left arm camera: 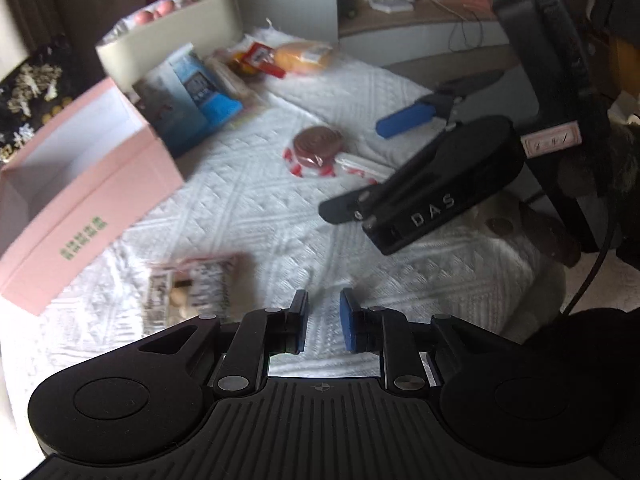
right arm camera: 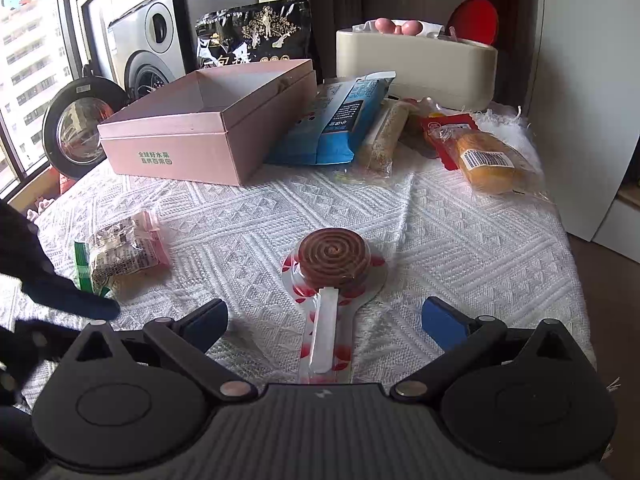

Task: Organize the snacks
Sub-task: 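Grasp the white-and-green snack pack with the left gripper while the right gripper grasps the lollipop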

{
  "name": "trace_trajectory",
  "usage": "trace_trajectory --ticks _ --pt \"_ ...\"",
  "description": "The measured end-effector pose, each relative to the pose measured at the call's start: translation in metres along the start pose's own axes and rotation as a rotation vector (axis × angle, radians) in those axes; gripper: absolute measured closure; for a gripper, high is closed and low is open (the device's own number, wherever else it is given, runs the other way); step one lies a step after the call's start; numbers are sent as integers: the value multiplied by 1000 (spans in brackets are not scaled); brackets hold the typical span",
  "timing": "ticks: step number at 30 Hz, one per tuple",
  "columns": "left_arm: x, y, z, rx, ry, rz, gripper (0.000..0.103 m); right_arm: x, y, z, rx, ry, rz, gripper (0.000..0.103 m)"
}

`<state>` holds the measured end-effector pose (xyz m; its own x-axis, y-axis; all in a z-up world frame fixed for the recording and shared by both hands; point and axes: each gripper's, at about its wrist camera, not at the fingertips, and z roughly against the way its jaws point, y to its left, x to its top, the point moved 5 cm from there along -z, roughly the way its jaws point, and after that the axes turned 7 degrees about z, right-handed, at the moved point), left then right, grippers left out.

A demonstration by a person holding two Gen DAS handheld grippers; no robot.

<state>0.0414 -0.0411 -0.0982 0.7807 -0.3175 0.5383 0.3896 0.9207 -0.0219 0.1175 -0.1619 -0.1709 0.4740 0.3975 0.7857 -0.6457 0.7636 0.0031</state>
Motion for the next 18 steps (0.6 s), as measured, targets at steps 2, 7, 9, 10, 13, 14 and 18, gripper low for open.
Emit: trace_trajectory --ticks 2,7,9,10,13,14,18 --pt "3 1 -2 -43 7 22 85 0 -5 3 27 -16 -34 0" --pt "4 -10 -6 -183 20 51 50 2 -13 4 59 -42 -114 0" --pt "1 -16 -5 -180 11 24 46 2 -16 4 71 -50 -134 0" --pt "-1 -16 -2 -172 8 20 46 2 -17 5 77 -52 -142 0" --pt "0 -1 17 -108 -33 48 49 1 -16 5 81 -55 -134 0" --pt "1 6 24 -58 -63 50 49 1 -16 5 77 -53 -128 0" --pt "3 49 33 157 -105 91 51 3 -14 3 62 -50 -119 0"
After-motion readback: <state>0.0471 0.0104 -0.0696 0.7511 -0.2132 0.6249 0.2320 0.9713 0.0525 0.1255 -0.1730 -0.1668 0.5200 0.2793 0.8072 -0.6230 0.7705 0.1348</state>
